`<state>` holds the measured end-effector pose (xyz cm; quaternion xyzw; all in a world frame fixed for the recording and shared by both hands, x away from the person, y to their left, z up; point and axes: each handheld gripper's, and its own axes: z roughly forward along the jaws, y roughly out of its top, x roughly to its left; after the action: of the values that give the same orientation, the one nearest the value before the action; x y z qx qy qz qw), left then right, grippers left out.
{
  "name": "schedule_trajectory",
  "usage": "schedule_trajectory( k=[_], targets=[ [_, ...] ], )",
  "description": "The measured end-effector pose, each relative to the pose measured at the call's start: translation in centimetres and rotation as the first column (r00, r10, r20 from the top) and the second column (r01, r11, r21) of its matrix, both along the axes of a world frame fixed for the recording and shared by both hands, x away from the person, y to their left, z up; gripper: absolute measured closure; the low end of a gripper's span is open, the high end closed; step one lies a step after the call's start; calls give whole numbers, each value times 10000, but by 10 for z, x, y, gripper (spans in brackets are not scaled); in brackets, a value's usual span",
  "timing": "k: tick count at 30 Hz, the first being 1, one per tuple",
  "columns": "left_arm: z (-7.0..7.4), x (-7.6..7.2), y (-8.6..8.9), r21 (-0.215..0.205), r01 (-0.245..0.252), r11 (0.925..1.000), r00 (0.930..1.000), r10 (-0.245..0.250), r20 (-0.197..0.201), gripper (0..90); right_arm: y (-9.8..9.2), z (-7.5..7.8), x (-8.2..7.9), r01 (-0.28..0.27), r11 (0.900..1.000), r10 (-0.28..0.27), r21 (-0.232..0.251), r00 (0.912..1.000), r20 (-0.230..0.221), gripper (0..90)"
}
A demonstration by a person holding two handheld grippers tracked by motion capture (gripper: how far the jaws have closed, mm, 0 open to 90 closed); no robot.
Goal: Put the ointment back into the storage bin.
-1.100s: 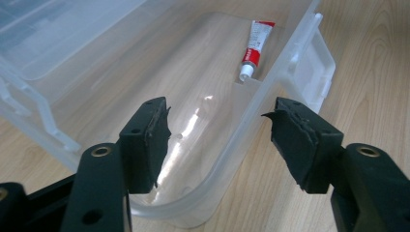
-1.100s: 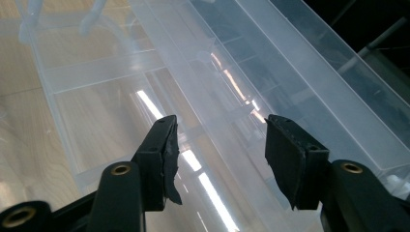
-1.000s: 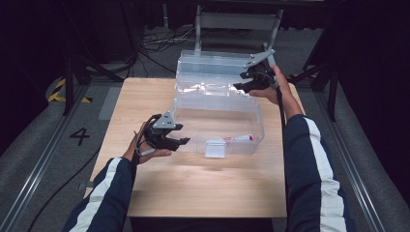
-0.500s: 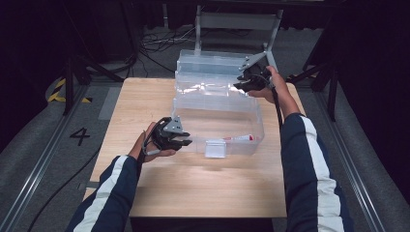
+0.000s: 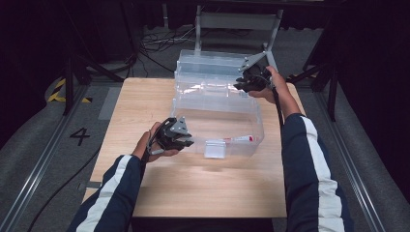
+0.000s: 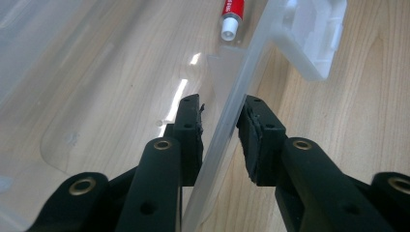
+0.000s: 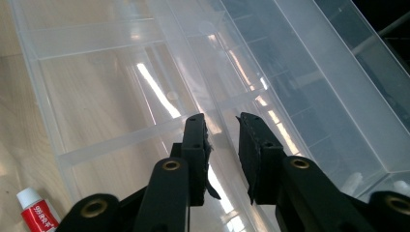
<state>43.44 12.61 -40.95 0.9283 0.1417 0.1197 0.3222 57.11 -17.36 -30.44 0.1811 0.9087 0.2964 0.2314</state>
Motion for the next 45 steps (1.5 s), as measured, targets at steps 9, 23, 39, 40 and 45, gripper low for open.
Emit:
schedule_trajectory(
  k=[9, 23, 39, 40, 45],
  targets=[
    [-2, -1, -4, 232, 49, 9997, 9999, -51, 88, 690, 2, 1, -4, -208, 9996, 211, -215, 9997, 152, 771],
    [-2, -2, -4, 252, -20, 9997, 10000, 18, 68, 685, 5, 6, -12, -679, 9946, 696, -783, 9974, 197, 820],
    [-2, -3, -6, 247, -171, 9995, 9998, 170, 40, 667, 3, 12, -20, -1040, 9920, 1038, -714, 9946, -60, 840],
    [-2, -3, -6, 248, -162, 9996, 9999, 161, 41, 665, 3, 12, -21, -1061, 9920, 1059, -688, 9944, -63, 842],
    [-2, -3, -6, 247, -172, 9995, 9998, 171, 44, 665, 4, 14, -24, -1263, 9888, 1258, -800, 9920, -105, 847]
  ],
)
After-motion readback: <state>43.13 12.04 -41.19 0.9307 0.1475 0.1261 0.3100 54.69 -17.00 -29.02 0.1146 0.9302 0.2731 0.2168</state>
